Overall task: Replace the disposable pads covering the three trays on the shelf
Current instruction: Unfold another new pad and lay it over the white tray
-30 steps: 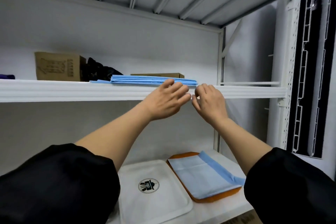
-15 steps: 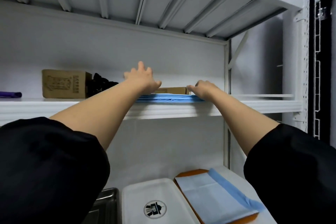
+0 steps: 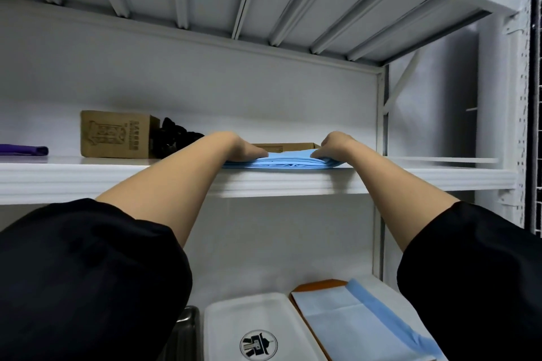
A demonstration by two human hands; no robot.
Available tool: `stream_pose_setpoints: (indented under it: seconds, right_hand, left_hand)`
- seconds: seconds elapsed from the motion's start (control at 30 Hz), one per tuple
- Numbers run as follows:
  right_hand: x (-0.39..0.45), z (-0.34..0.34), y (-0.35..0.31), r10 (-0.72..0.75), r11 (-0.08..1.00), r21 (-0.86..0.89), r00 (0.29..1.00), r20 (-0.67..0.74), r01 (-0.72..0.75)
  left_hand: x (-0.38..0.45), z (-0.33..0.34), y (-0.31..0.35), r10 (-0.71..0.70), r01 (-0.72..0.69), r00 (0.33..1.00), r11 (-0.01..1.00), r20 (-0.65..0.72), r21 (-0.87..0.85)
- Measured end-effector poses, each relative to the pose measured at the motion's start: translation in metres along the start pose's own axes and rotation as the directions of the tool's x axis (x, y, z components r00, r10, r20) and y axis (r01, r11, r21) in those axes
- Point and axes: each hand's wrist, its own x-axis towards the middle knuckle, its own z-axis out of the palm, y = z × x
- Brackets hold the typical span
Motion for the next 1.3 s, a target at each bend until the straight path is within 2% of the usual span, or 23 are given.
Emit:
stream_pose_setpoints:
  seconds: [0.23, 0.33, 0.43, 0.53, 0.6, 0.67, 0.77, 0.93, 1.03, 1.1, 1.17, 1.23, 1.3]
  right_hand:
    - [0.001, -0.002, 0.002, -0.004, 1.000, 0.019, 0.990, -0.138, 0.007]
    - [-0.001, -0.006, 0.001, 0.037, 0.975, 0.222, 0.997, -0.065, -0.021]
    - [-0.005, -0.011, 0.004, 0.092, 0.951, 0.296, 0.995, 0.022, -0.095]
    - [-0.001, -0.004, 0.009, 0.027, 0.883, 0.469, 0.999, 0.025, -0.036]
    - [0.001, 0.005, 0.009, -0.008, 0.835, 0.550, 0.999, -0.047, 0.032]
    - [0.001, 0.011, 0.006, -0.026, 0.825, 0.551, 0.983, -0.184, 0.125]
    - [-0.004, 0.009, -0.005, -0.024, 0.779, 0.573, 0.926, -0.377, 0.254]
    - [-0.018, -0.011, -0.018, 0.030, 0.537, 0.720, 0.843, -0.536, 0.439]
    - [-0.025, -0.023, -0.022, 0.071, 0.331, 0.805, 0.838, -0.541, 0.492]
    - [-0.030, -0.032, -0.022, 0.099, 0.189, 0.855, 0.857, -0.506, 0.483]
    - [-0.035, -0.039, -0.018, 0.123, 0.082, 0.886, 0.877, -0.464, 0.457]
    - [-0.039, -0.044, -0.013, 0.146, -0.009, 0.901, 0.892, -0.429, 0.435]
    - [-0.046, -0.049, -0.006, 0.144, -0.071, 0.901, 0.898, -0.415, 0.428]
  left_hand:
    - [-0.002, 0.005, 0.002, 0.003, -0.003, 1.000, 0.999, -0.001, -0.054]
    - [-0.002, 0.007, 0.000, -0.009, 0.009, 1.000, 0.997, 0.000, -0.081]
    - [-0.003, 0.010, 0.000, -0.020, 0.020, 1.000, 0.992, 0.002, -0.127]
    - [0.002, 0.014, -0.001, -0.014, 0.007, 0.999, 0.986, -0.040, -0.167]
    - [0.010, 0.017, -0.003, 0.005, -0.021, 0.996, 0.983, -0.089, -0.183]
    - [0.014, 0.017, -0.005, 0.009, -0.035, 0.992, 0.979, -0.129, -0.200]
    - [0.019, 0.015, -0.012, -0.064, 0.018, 0.980, 0.971, -0.189, -0.239]
    - [0.016, 0.009, -0.016, -0.189, 0.059, 0.948, 0.895, -0.255, -0.443]
    - [0.007, 0.003, -0.012, -0.278, -0.005, 0.901, 0.760, -0.333, -0.650]
    - [0.002, -0.003, -0.010, -0.384, -0.124, 0.835, 0.567, -0.395, -0.814]
    - [-0.002, -0.010, -0.011, -0.489, -0.254, 0.774, 0.343, -0.403, -0.904]
    - [-0.004, -0.017, -0.013, -0.526, -0.352, 0.770, 0.120, -0.361, -0.928]
    - [-0.008, -0.021, -0.014, -0.483, -0.429, 0.801, -0.053, -0.353, -0.902]
